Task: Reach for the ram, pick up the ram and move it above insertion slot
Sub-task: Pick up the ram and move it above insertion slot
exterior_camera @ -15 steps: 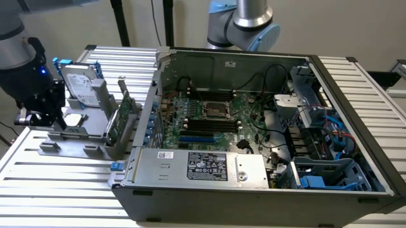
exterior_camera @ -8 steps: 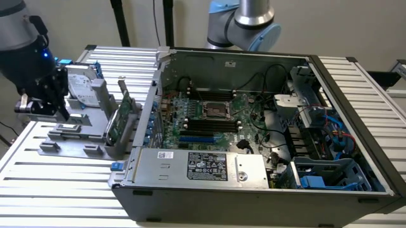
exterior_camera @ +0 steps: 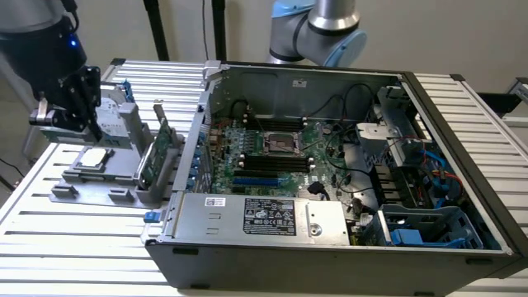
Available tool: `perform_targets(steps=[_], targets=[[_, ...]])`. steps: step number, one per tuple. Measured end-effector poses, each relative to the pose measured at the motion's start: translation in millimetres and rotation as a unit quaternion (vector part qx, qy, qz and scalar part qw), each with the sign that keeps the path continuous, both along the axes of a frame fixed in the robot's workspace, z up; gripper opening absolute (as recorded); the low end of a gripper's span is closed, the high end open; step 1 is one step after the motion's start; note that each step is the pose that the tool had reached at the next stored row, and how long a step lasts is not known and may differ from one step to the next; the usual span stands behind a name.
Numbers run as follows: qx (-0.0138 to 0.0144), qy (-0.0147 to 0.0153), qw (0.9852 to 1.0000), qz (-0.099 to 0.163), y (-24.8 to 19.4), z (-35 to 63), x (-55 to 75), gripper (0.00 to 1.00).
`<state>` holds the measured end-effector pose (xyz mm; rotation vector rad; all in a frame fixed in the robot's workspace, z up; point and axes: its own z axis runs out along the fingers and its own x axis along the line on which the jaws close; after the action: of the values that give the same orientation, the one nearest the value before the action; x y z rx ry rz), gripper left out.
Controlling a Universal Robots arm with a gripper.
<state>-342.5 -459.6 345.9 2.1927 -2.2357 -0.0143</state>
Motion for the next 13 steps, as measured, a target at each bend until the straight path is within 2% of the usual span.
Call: perform_targets(steps=[8,13], targets=[[0.0000,0.0000,1.0000,0.000,2.7,36.4,30.9,0.13],[0.0002,-0.0001,1.0000,0.000,4.6,50.1,47.9,0.13]])
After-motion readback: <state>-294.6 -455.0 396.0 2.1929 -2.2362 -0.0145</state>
